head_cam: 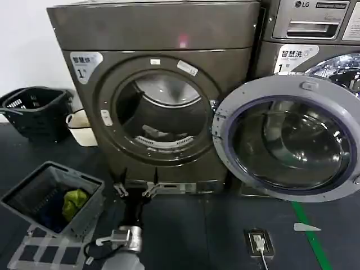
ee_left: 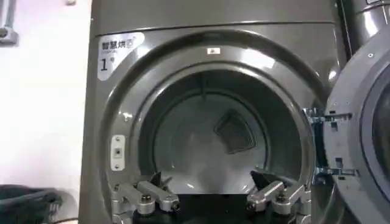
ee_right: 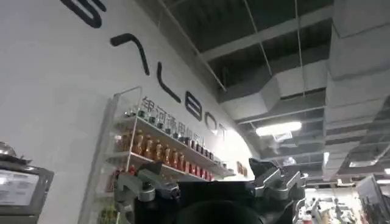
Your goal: Grasp the clothes from the dryer.
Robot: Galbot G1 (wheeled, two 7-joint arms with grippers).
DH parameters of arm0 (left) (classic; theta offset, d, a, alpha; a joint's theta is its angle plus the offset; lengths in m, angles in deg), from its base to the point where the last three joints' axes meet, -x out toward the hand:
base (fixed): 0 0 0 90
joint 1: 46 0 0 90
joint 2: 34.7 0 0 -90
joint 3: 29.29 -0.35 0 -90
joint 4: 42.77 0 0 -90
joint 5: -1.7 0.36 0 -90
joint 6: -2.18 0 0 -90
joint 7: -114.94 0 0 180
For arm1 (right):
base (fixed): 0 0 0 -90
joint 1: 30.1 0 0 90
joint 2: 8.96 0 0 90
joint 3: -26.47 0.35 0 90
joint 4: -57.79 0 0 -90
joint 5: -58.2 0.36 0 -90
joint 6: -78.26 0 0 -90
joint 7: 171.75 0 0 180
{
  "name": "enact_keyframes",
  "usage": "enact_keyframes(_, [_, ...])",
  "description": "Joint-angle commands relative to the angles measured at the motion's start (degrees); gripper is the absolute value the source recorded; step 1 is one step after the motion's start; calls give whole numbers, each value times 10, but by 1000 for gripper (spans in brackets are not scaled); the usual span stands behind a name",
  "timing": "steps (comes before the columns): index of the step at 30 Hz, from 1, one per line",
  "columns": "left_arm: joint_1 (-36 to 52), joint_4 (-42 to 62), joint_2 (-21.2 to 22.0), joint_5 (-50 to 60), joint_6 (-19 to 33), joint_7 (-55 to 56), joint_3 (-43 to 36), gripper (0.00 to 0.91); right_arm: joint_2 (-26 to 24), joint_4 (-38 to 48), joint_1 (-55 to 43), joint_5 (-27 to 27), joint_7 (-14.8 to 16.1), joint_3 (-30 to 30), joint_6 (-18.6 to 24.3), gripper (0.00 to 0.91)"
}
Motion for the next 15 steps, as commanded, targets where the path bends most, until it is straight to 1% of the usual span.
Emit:
enact_keyframes(1, [-1, -1, 0, 0, 1, 1, 1, 907, 0, 0, 0, 1, 3, 0, 15, 907])
enact_keyframes(5, [0, -2, 1, -1, 1, 1, 7, 907, 2, -1, -1, 1, 6, -3, 28, 907])
enact_keyframes(8, [0, -2, 2, -2, 2, 0, 9, 907, 4, -3, -2, 0, 12, -4, 31, 907])
enact_keyframes(15, [2, 3, 4, -2, 1, 0, 9, 907, 6, -3, -6, -1, 13, -8, 34, 907])
